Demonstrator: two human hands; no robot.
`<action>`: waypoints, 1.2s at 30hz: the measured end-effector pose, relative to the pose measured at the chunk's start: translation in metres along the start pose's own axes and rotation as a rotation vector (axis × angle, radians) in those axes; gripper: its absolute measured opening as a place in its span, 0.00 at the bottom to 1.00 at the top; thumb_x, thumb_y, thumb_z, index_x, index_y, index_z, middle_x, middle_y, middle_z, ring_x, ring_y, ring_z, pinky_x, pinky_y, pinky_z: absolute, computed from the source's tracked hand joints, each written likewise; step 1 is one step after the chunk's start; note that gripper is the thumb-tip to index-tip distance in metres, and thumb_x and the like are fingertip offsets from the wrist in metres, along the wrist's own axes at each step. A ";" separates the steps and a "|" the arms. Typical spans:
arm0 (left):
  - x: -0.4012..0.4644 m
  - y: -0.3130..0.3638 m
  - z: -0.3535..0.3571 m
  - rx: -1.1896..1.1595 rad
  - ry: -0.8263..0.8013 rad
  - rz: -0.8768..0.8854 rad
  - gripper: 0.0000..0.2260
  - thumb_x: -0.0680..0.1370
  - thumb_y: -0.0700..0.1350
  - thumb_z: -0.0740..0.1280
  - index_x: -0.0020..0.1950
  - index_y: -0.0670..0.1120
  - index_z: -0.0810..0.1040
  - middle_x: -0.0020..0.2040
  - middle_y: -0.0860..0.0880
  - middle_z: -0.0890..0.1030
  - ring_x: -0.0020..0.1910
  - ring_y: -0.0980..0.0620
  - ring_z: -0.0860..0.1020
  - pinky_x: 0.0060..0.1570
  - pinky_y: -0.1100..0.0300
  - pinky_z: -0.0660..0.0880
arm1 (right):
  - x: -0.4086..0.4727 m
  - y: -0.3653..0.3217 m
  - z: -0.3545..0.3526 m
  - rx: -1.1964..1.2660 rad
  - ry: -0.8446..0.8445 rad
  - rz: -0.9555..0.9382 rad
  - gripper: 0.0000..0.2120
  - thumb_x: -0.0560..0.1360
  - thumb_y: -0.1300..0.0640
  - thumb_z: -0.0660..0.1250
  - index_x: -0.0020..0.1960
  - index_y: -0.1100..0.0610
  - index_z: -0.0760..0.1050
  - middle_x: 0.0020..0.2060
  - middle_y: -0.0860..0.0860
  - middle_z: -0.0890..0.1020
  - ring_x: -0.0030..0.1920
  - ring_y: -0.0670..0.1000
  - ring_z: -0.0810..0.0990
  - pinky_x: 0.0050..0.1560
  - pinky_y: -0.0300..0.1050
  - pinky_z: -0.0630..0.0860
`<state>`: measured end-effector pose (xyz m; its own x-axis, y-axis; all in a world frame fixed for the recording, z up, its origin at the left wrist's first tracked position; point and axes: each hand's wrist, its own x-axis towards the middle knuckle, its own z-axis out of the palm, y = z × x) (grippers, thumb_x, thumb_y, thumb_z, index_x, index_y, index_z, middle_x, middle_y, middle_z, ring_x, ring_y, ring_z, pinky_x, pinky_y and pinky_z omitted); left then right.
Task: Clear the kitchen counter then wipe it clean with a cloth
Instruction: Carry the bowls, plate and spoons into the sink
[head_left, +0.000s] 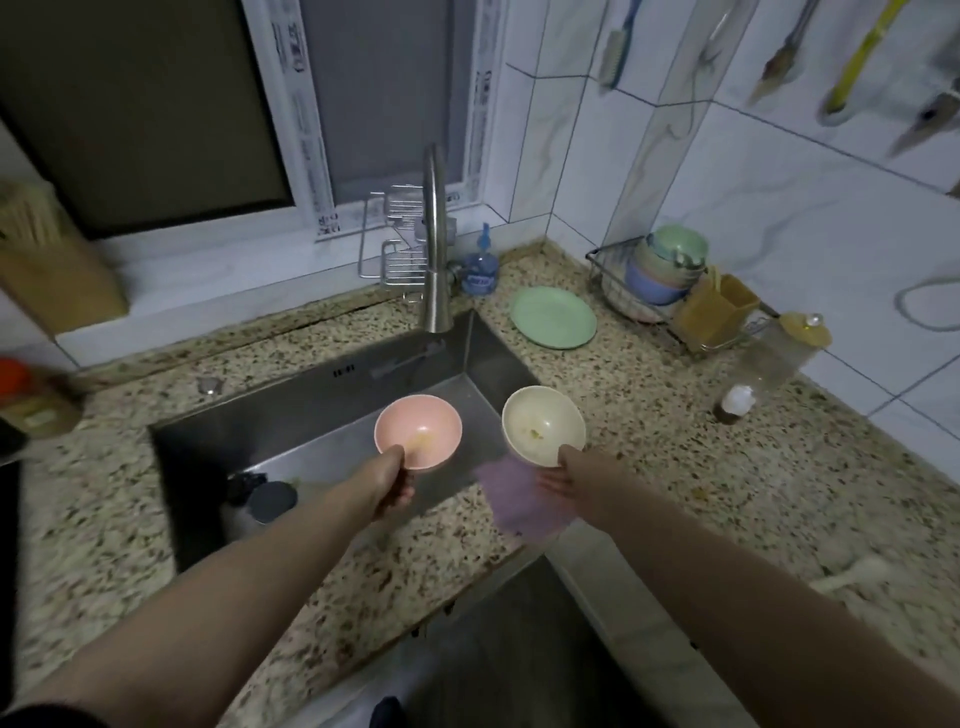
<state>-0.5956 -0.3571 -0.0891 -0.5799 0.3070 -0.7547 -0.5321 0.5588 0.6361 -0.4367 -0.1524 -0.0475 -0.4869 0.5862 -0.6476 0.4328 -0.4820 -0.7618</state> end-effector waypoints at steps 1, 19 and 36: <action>0.004 0.001 -0.007 0.001 0.004 -0.003 0.19 0.80 0.52 0.52 0.38 0.44 0.75 0.30 0.48 0.75 0.24 0.52 0.70 0.26 0.65 0.60 | 0.006 0.000 0.007 -0.011 -0.015 0.008 0.22 0.81 0.63 0.56 0.74 0.67 0.61 0.59 0.67 0.79 0.37 0.52 0.82 0.33 0.41 0.81; 0.119 0.023 0.022 -0.379 0.166 -0.250 0.11 0.81 0.49 0.55 0.50 0.44 0.72 0.20 0.51 0.71 0.18 0.55 0.67 0.19 0.69 0.60 | 0.192 -0.036 0.059 -0.152 -0.133 0.243 0.23 0.81 0.62 0.59 0.74 0.65 0.61 0.55 0.67 0.80 0.52 0.60 0.81 0.50 0.51 0.80; 0.255 0.052 0.066 -0.547 0.310 -0.395 0.13 0.81 0.41 0.60 0.55 0.32 0.76 0.40 0.40 0.78 0.40 0.45 0.78 0.47 0.50 0.75 | 0.370 0.020 0.112 -0.284 -0.031 0.339 0.24 0.74 0.58 0.66 0.69 0.58 0.67 0.60 0.61 0.78 0.53 0.61 0.82 0.52 0.58 0.82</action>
<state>-0.7304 -0.1989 -0.2587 -0.3863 -0.1146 -0.9152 -0.9214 0.0938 0.3771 -0.6926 -0.0182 -0.3043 -0.3020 0.4041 -0.8634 0.7611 -0.4432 -0.4736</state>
